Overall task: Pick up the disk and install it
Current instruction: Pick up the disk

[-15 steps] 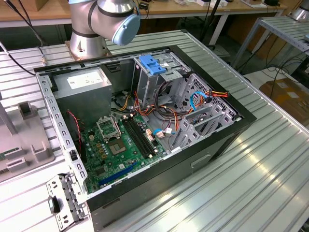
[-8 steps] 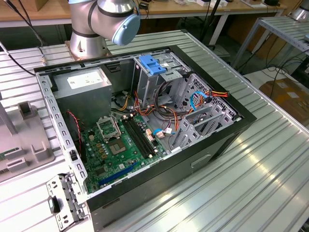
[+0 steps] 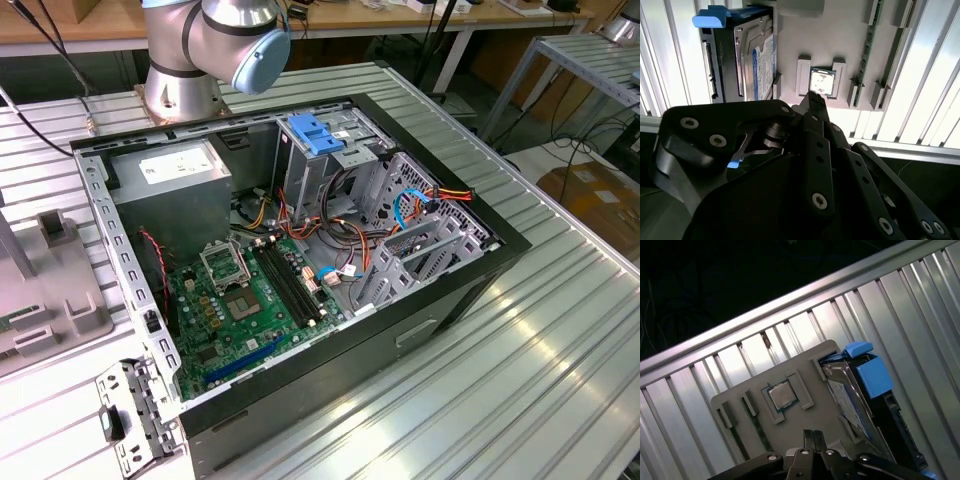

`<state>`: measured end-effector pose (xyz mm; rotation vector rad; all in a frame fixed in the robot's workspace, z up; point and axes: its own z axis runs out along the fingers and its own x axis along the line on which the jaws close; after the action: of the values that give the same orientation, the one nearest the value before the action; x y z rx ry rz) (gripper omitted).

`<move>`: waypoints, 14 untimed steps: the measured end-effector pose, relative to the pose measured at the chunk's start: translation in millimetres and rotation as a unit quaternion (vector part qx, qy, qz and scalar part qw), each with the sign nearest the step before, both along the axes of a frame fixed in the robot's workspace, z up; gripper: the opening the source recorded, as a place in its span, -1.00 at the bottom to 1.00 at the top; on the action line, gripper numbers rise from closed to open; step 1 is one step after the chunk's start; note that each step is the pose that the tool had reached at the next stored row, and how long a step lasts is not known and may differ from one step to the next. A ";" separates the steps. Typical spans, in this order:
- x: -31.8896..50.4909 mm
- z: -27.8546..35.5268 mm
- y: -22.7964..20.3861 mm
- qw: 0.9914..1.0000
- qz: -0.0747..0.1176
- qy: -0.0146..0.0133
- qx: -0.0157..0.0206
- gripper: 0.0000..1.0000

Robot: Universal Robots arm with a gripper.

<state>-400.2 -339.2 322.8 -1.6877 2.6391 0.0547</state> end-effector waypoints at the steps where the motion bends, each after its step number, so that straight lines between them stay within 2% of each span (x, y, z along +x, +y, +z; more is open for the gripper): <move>1: 0.0 0.0 0.0 1.000 0.006 0.000 0.000 -0.79; 5: 0.0 0.0 0.0 0.999 0.033 0.000 0.000 -0.79; 11: 0.0 0.0 0.0 0.998 0.068 0.000 0.000 -0.79; 14: 0.0 -0.1 0.0 0.995 0.099 0.000 0.000 -0.79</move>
<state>-400.2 -339.3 322.8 -1.9434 2.4614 0.0558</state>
